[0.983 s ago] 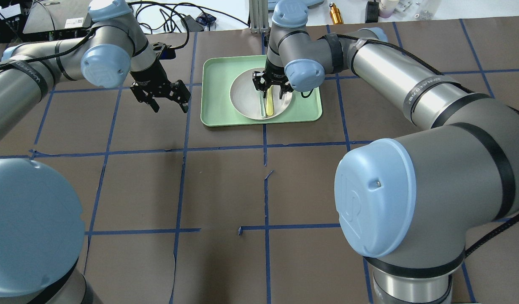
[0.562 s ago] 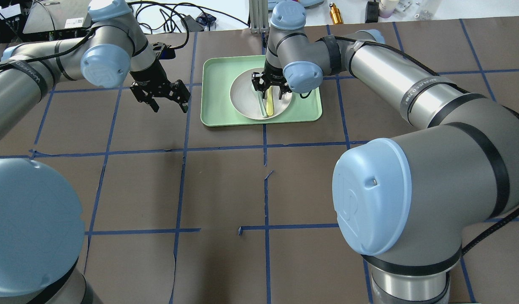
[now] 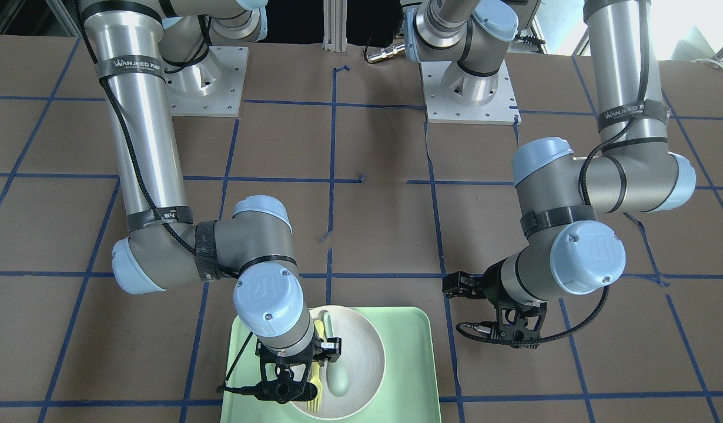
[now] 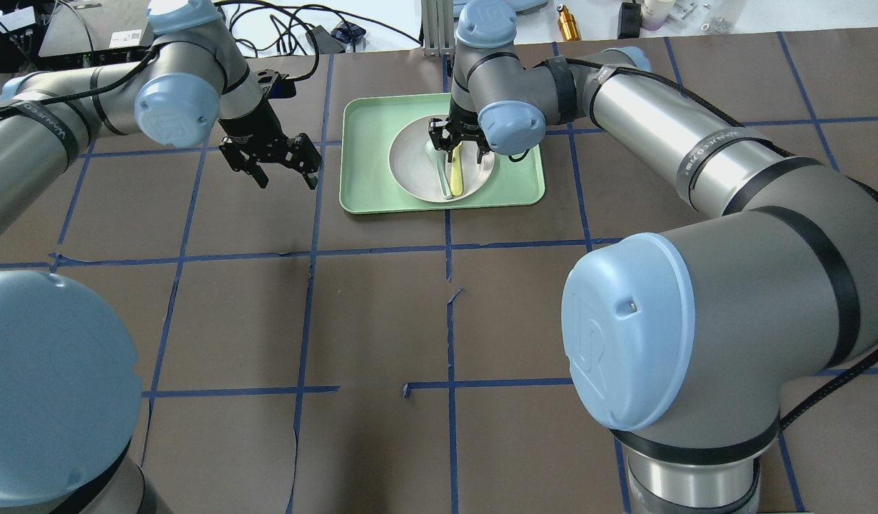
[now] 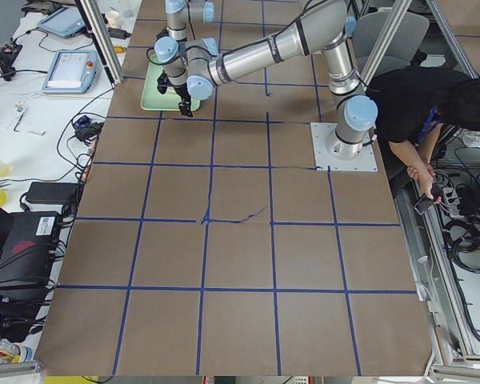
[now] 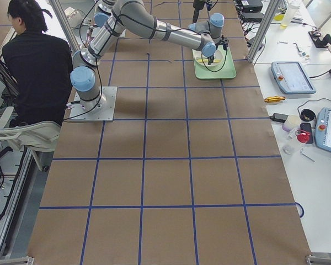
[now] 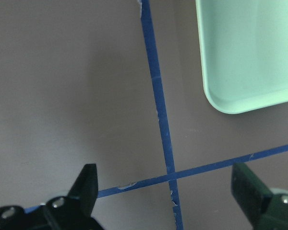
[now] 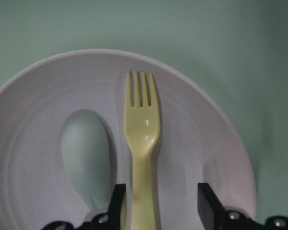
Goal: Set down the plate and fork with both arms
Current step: 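Close the right gripper on the yellow fork's handle and lift it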
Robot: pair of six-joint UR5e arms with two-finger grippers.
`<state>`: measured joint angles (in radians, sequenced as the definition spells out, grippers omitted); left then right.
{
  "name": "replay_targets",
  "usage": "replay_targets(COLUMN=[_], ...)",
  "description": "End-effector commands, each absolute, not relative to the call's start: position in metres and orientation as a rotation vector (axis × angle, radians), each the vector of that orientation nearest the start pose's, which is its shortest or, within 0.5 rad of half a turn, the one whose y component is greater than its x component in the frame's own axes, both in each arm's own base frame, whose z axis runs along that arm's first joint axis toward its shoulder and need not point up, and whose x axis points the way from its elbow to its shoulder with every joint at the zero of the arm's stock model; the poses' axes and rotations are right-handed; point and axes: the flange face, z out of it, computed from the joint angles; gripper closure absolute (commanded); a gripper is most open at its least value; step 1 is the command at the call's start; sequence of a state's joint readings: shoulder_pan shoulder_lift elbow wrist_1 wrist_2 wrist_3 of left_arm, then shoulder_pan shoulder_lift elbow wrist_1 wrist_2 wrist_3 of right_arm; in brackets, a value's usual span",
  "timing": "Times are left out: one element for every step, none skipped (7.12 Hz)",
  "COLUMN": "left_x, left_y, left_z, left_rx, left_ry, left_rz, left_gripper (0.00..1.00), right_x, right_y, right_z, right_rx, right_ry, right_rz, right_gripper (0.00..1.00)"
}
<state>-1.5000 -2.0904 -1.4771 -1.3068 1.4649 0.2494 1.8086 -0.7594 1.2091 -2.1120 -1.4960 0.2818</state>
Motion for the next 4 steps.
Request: replay_targets(left_x=[-0.0966, -0.0976, -0.0976, -0.0966], left_y=[-0.6591, -0.6590, -0.6590, -0.6591], left_z=[0.2562, 0.2562, 0.2562, 0.2562], left_rx=[0.276, 0.279, 0.279, 0.276], left_ry=[3.252, 3.251, 3.251, 3.252], left_rz=[0.232, 0.232, 0.232, 0.232], left_gripper=[0.00, 0.00, 0.00, 0.00], right_x=[0.3179, 0.3189, 0.3188, 0.3191], right_y=[-0.7142, -0.7137, -0.7133, -0.7138], right_z=[0.1922, 0.1931, 0.1888, 0.1884], right_rx=[0.067, 0.069, 0.067, 0.067], right_ry=[3.045, 3.035, 3.037, 3.035], right_rz=[-0.097, -0.090, -0.079, -0.080], right_gripper=[0.41, 0.41, 0.41, 0.45])
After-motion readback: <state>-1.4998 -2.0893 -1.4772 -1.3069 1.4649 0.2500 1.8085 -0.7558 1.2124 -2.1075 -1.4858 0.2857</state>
